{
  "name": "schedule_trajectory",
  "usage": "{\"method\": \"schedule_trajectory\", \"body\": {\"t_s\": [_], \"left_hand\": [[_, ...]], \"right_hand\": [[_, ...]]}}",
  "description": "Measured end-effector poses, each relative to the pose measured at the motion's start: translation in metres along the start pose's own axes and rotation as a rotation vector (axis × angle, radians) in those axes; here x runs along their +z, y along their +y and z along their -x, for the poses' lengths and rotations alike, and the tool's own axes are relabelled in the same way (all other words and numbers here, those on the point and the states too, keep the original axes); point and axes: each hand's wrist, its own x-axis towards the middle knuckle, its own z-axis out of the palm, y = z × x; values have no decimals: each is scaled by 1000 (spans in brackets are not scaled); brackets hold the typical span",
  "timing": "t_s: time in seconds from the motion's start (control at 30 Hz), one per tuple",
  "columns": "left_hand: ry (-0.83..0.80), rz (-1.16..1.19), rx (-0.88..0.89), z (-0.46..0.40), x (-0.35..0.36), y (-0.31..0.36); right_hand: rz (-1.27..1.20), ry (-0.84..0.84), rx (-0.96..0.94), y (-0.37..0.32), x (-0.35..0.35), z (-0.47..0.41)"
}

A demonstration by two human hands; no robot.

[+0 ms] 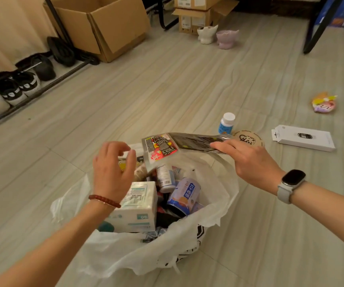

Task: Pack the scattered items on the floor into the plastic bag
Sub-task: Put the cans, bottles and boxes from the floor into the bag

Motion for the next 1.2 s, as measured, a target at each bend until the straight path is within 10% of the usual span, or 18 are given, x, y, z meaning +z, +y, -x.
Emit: {"method": "schedule_trajectory", "body": {"t_s": [0.23, 0.5, 0.7, 1.0, 1.2], "left_hand": [[-615, -21, 298, -22, -13, -8], [-154, -16, 261, -28, 4, 14], [51, -152, 440, -31, -4, 28], [-129, -191, 511, -31, -1, 25], [-385, 45, 284, -31, 0, 21]], "right_hand": [[-74, 32, -260, -11, -1, -22], [-769, -156, 177, -41, -8, -31], [-774, -88, 276, -50, -27, -48], [-480, 54, 78, -51, -22, -59], [-718, -35, 205, -50, -19, -51]]}}
